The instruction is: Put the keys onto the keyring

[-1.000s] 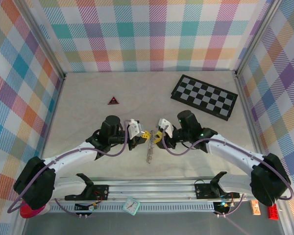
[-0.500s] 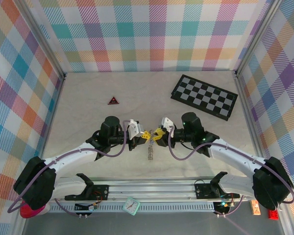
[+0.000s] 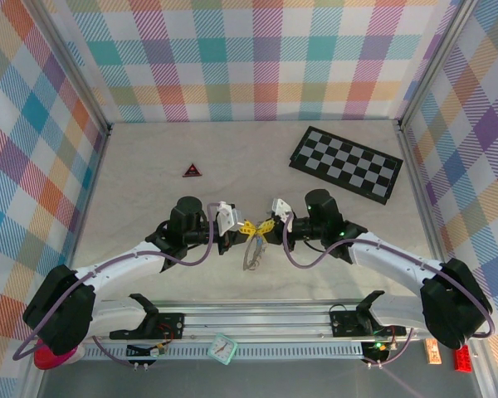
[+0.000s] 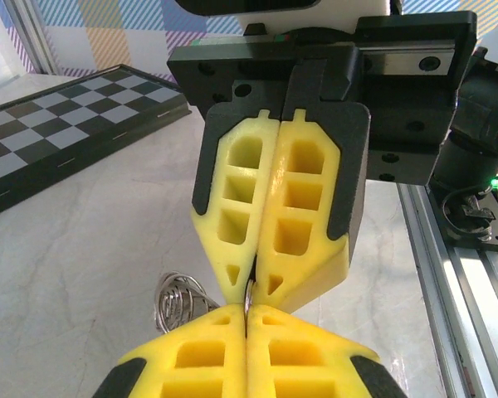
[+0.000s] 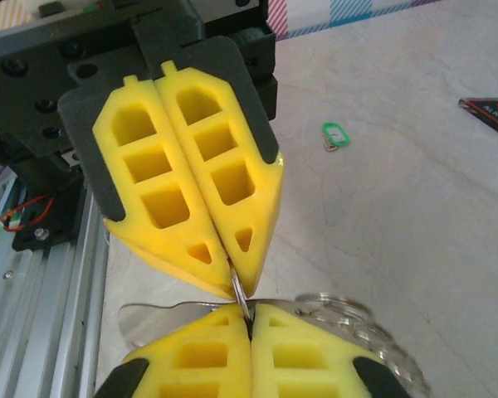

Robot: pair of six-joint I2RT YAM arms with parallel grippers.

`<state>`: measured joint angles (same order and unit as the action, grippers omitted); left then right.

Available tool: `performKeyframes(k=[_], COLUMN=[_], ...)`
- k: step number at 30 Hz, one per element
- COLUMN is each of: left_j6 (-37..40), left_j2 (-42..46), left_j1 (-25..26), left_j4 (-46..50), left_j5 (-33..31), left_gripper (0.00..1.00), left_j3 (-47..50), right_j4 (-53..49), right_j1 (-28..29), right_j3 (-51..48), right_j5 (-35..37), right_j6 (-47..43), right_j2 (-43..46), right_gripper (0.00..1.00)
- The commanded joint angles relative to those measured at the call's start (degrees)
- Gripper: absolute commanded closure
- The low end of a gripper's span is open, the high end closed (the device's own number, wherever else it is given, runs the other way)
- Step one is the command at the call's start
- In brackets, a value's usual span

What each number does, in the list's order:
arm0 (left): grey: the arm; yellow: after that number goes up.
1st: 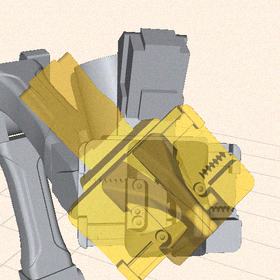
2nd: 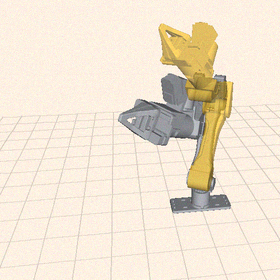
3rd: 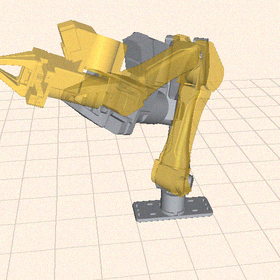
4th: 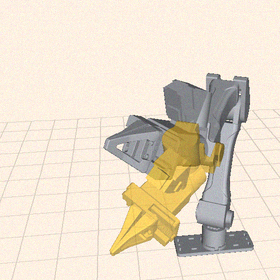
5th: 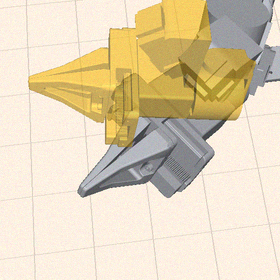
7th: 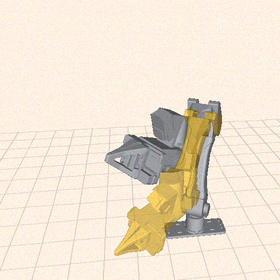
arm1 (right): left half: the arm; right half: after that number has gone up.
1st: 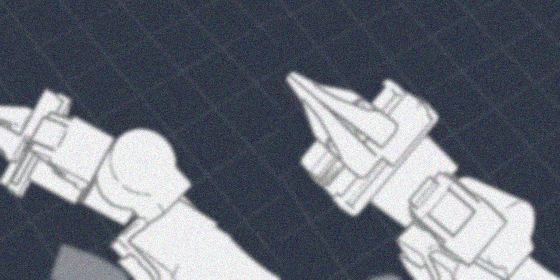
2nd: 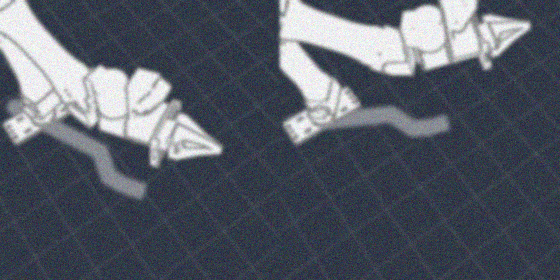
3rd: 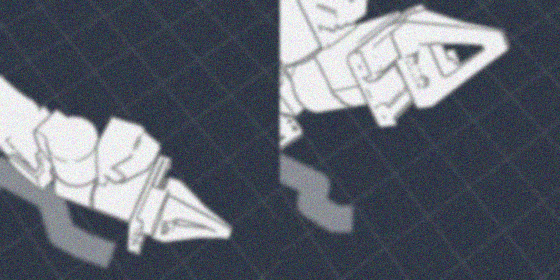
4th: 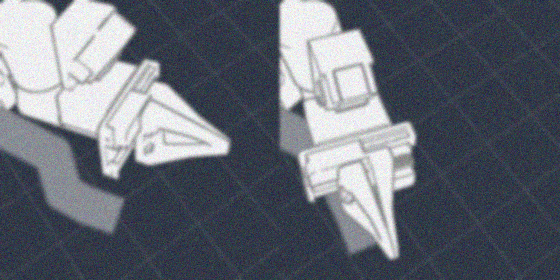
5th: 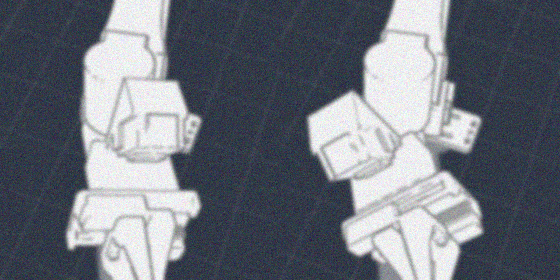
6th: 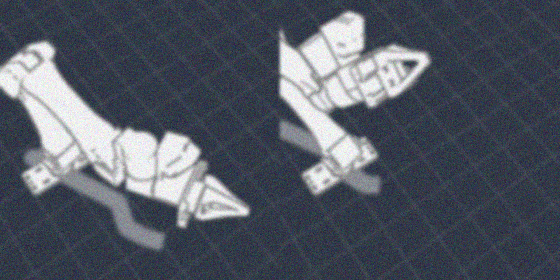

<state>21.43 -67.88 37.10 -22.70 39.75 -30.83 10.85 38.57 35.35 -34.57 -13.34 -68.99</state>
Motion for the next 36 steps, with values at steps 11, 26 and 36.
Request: performKeyframes(k=[11, 26, 36], left_j6=[7.80, 6.56, -0.45], left_j2=[0.53, 0.14, -1.97], left_j1=[1.83, 1.92, 1.92], left_j4=[12.96, 10.30, -1.82], left_j5=[-2.81, 0.19, 3.35], left_gripper=[0.83, 1.00, 1.00], left_j3=[-5.15, -5.48, -2.31], right_j4=[-29.19, -18.52, -1.75], right_j1=[1.56, -1.36, -2.27], right_j3=[15.10, 12.12, 1.55], right_j5=[1.09, -2.42, -6.12], right_j6=[-19.29, -9.78, 0.07], right_j2=[-2.38, 1.33, 1.85], right_gripper=[1.00, 0.67, 0.61])
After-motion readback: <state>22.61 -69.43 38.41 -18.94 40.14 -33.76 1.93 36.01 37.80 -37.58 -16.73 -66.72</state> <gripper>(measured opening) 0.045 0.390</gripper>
